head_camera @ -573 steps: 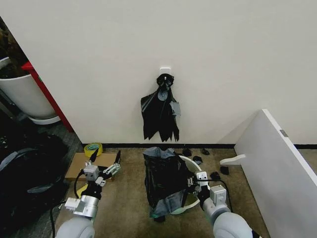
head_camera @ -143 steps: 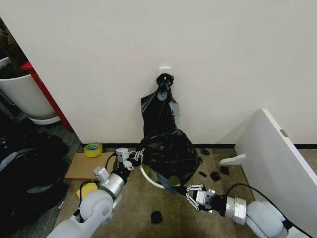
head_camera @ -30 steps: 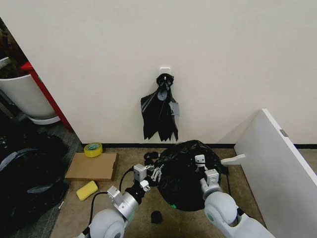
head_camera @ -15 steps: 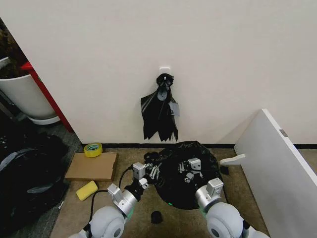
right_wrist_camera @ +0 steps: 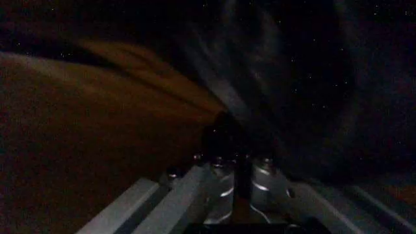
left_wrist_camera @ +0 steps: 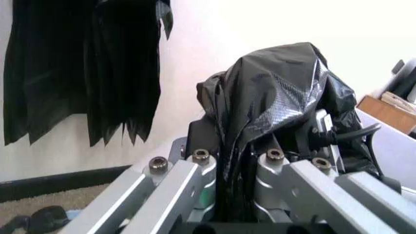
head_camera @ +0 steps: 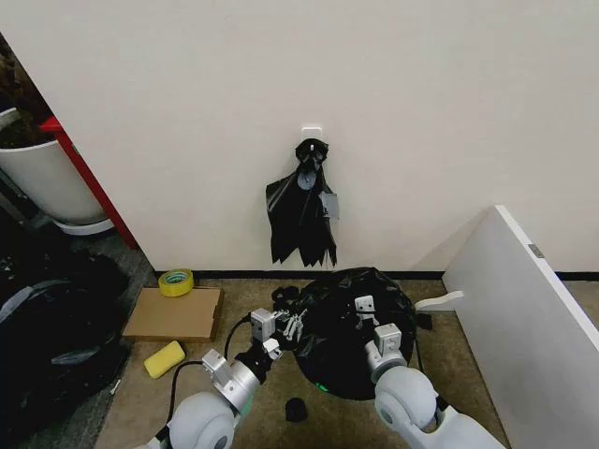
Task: Place the garbage bag over the trash bin.
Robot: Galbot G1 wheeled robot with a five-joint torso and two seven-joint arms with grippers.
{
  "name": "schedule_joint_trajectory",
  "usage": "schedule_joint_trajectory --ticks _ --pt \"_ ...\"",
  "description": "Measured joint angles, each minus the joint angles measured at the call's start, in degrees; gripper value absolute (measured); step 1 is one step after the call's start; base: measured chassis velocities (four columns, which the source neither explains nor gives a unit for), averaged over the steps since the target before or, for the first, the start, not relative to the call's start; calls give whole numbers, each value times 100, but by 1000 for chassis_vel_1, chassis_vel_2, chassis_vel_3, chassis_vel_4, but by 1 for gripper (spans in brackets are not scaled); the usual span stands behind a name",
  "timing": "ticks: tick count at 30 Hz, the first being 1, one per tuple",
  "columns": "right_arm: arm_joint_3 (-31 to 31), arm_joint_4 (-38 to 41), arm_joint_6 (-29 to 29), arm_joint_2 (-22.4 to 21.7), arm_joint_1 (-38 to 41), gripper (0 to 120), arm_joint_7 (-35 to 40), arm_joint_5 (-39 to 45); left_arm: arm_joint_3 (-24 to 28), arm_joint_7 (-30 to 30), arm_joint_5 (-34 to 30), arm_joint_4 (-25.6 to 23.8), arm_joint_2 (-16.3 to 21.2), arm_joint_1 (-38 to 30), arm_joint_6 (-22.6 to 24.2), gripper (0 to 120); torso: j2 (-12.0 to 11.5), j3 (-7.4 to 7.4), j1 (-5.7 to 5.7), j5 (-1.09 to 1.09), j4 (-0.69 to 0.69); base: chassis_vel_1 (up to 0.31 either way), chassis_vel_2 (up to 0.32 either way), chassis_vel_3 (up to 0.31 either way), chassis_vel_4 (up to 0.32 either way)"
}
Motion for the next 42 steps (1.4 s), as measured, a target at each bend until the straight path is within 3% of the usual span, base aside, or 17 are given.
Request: schedule_joint_trajectory --ticks 6,9,16,25,31,34,42 --pt "50 198 5 -206 -87 0 -83 -33 -3 44 44 118 8 -60 -41 5 0 0 0 -1 0 0 0 0 0" --pt "-60 879 -470 -481 -286 0 115 1196 -69 328 123 306 35 -142 -214 5 0 0 0 -2 -1 0 0 0 0" --pt "-277 1395 -1442 -593 -345 0 634 2418 -179 511 72 386 39 -196 -316 5 0 0 0 -2 0 0 0 0 0" --pt "-505 959 -1681 -442 -139 0 704 2291 -219 559 49 190 89 -99 -325 5 0 0 0 -1 0 0 0 0 0" --pt "-647 366 -1584 -365 -51 0 500 746 -161 596 80 123 86 -15 -329 5 0 0 0 -1 0 0 0 0 0" --pt "-648 338 -1592 -368 -64 0 500 583 -143 597 85 123 82 -15 -330 5 0 0 0 0 -1 0 0 0 0" --pt "-475 976 -1483 -483 -174 0 585 1395 -109 598 91 232 78 -102 -354 5 0 0 0 -1 0 0 0 0 0"
